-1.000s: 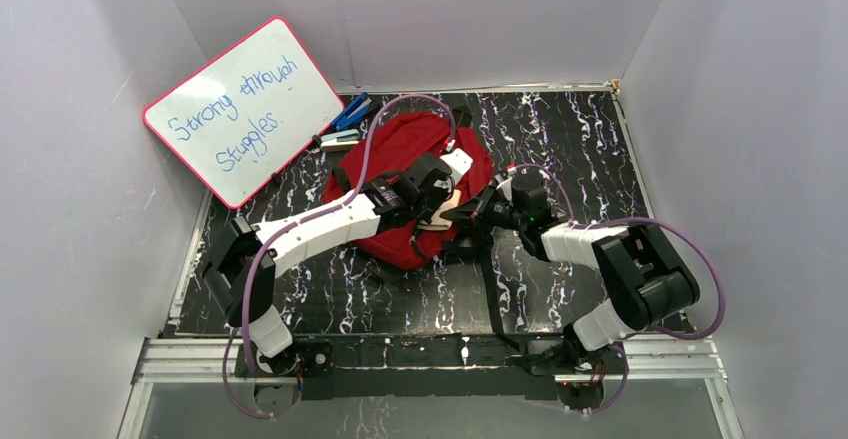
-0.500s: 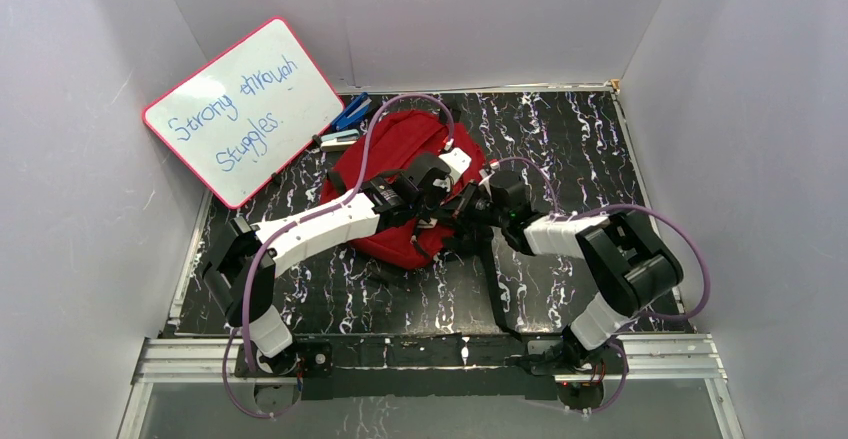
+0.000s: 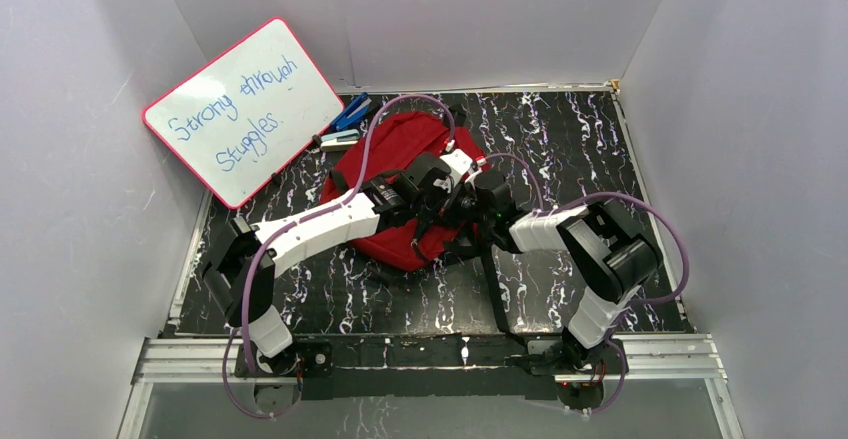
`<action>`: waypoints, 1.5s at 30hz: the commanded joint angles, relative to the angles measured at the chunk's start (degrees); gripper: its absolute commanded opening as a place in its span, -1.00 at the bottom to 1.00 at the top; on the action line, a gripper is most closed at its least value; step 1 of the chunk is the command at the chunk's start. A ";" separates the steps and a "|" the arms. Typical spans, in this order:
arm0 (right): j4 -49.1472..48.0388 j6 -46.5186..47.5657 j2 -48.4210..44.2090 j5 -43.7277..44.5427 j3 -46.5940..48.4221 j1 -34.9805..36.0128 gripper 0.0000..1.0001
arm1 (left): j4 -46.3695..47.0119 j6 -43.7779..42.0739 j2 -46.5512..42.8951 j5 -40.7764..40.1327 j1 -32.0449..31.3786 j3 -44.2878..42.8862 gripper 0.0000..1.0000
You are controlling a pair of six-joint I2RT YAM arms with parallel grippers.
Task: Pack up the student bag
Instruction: Place the personal item in the student bag.
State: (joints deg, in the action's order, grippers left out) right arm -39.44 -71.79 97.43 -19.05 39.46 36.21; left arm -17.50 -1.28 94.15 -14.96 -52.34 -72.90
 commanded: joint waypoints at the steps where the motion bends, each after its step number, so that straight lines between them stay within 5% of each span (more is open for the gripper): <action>1: -6.63 -0.37 2.48 4.23 1.99 1.20 -0.95 | -0.14 0.85 -3.59 2.49 -0.97 -3.03 -1.00; 6: -8.75 -0.61 5.53 3.87 3.18 2.55 -0.73 | -0.18 0.87 -3.36 2.35 -0.93 -3.20 -1.00; 11: -8.73 0.59 5.64 3.70 2.25 3.45 -0.29 | -0.21 0.84 -3.33 1.91 -0.93 -2.82 -1.00; 14: -3.16 2.97 1.98 6.08 0.63 3.54 0.02 | -0.24 0.88 -3.58 1.29 -0.93 -2.55 -1.00; 21: 9.19 9.03 -11.39 10.52 -4.87 3.54 0.38 | 0.05 2.34 -3.93 0.43 -0.93 -2.12 -1.00; 31: 21.98 12.70 -32.25 18.47 -15.31 3.58 0.38 | 0.72 3.85 -2.84 3.37 -0.93 -1.90 -0.98; 39: 30.80 18.48 -45.36 28.67 -16.08 3.39 0.31 | 4.87 10.64 -4.66 13.88 -0.80 0.47 -0.16; 45: 33.09 24.85 -47.29 27.80 -14.04 3.35 0.33 | 7.24 16.58 -9.41 17.05 3.50 5.19 -0.08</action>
State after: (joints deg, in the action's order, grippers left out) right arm -8.36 -52.99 50.76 7.49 23.03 39.75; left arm -12.62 9.76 91.07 -2.13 -52.40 -70.54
